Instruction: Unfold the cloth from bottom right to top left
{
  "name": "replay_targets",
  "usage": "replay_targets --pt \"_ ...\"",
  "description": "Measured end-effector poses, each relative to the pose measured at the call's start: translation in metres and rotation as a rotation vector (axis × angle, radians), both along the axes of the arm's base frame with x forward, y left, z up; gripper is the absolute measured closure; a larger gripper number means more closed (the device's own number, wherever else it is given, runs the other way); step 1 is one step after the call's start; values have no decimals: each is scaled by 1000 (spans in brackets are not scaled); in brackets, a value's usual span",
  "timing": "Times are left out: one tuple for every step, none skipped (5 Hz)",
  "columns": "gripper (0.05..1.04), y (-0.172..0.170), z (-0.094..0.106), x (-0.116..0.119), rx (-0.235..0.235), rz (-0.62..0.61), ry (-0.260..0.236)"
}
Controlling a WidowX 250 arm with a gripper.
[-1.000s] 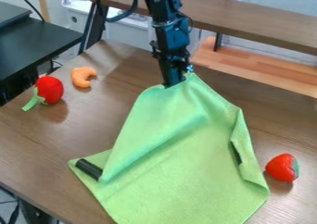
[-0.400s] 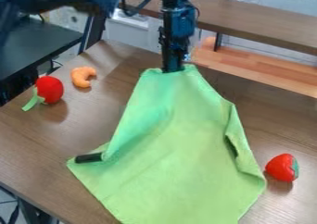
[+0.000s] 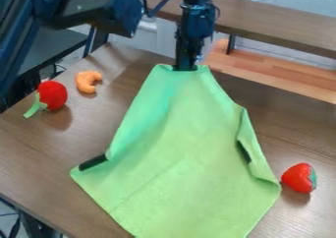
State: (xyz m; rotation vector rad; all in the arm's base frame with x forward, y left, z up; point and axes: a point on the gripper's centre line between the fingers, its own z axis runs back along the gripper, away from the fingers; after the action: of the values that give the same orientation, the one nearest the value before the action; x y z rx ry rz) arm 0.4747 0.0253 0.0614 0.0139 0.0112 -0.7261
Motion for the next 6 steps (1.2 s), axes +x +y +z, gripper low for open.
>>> replay_targets --pt "1012 -4 0 4 79 -68 -17" --pt "861 -1 -16 2 116 -115 -8" --pt "601 3 -35 -4 127 -137 16" --pt "296 6 -35 -2 143 -156 6" --pt "87 14 -51 -9 145 -170 25" --pt "84 19 -39 -14 147 -165 -8"
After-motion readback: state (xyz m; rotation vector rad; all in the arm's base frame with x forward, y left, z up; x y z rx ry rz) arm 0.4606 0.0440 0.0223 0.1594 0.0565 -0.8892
